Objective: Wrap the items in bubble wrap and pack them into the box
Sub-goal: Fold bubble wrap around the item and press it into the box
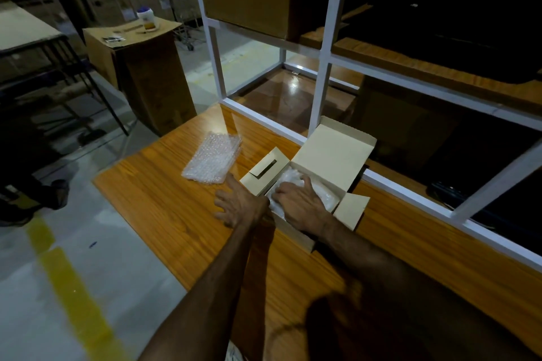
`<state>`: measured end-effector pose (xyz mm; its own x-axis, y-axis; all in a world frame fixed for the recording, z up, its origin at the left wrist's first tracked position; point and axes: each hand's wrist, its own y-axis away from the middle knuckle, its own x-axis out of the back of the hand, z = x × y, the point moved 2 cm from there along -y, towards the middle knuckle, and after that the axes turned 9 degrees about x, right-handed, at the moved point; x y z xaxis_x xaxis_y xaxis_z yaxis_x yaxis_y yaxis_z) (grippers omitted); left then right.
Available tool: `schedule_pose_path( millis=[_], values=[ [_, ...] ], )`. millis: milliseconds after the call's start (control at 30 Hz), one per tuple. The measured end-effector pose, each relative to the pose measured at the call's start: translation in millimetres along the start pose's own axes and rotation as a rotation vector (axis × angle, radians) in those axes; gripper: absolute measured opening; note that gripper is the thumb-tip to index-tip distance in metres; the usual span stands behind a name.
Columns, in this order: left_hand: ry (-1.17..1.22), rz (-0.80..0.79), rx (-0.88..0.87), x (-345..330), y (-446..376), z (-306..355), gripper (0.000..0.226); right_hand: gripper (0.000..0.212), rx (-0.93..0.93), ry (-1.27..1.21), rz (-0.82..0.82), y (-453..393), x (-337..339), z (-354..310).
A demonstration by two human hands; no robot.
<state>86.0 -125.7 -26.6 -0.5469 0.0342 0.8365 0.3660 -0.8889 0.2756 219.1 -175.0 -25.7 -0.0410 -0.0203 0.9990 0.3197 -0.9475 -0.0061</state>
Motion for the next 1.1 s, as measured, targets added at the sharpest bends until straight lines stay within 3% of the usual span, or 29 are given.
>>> schedule_pose_path(
  millis=[67, 167, 267, 433, 533, 733, 900, 1100],
  values=[
    [0.003, 0.010, 0.003, -1.3, 0.6, 0.3, 0.114, 0.055, -0.009, -0.024, 0.018, -8.8, -3.7, 1.4],
    [0.024, -0.022, -0.049, 0.9, -0.7, -3.8, 0.114, 0.031, -0.027, -0.060, -0.051, -15.4, 4.5, 9.3],
    [0.115, -0.068, -0.126, 9.8, -4.6, -16.8, 0.111, 0.039, -0.080, -0.122, 0.021, -6.5, 15.8, 12.7],
    [0.185, -0.024, -0.326, 35.5, -40.4, -57.6, 0.064, 0.041, -0.299, -0.345, 0.353, 23.1, 21.5, -8.0],
    [0.066, -0.018, -0.506, 50.8, -81.4, -82.6, 0.043, 0.035, -0.435, -0.399, 0.436, 26.2, 17.0, -46.9],
    [-0.145, 0.001, -0.745, 70.2, -155.5, -85.1, 0.048, 0.029, -0.549, -0.485, 0.505, -1.0, -2.9, -134.6],
    [-0.350, -0.021, -0.896, 73.6, -192.4, -65.8, 0.062, 0.028, -0.588, -0.537, 0.487, -37.4, -7.4, -163.8],
    [-0.281, -0.113, -1.083, 71.3, -211.6, -50.8, 0.025, 0.030, -0.682, -0.600, 0.528, -56.2, -13.0, -178.5]
  ],
)
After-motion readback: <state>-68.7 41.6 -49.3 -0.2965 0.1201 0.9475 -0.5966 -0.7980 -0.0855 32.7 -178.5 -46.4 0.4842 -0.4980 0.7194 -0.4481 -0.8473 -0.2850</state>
